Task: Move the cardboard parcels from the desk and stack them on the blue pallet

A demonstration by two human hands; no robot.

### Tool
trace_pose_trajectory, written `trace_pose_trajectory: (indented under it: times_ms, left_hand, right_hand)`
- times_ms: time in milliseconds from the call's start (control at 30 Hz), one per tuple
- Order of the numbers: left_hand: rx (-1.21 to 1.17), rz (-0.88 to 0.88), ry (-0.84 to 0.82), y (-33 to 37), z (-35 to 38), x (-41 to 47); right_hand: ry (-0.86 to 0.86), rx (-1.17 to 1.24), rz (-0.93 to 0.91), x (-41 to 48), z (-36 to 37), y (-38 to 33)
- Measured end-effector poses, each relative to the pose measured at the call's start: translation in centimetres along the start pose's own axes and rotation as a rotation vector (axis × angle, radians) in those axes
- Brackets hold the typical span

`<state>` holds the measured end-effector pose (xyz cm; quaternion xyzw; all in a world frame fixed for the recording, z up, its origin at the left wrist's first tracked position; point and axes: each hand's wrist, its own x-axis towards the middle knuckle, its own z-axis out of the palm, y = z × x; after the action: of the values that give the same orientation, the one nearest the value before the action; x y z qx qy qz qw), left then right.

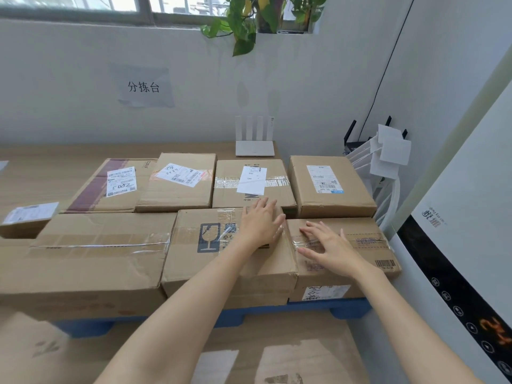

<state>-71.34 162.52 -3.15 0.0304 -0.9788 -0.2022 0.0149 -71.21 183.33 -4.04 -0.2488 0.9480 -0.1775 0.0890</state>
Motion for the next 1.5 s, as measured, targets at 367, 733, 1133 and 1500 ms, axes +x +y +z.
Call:
trace_pose_trajectory:
  times_ms: [367, 733, 1133, 1500]
  left_hand:
    - [-0.092, -0.065, 0.098, -5.5, -11.8, -5.6]
    - [0.007, -0.081, 0.26, -19.6, -24.8, -17.2]
    - [0.171, -0.286, 0.441, -43.5, -37.7, -35.8]
    - [0.101, -0.606, 0.613, -62.3, -44.6, -49.5]
  right_hand:
    - [0.21, 0.085, 0.042, 2.7, -4.4, -10.4]
    - [0.284, 0.197, -0.05, 4.5, -2.3, -29.5]
    - [0.259, 0.38, -0.227, 6.7, 7.8, -58.9]
    - [0.13, 0.392, -0.455, 9.8, 16.7, -82.6]
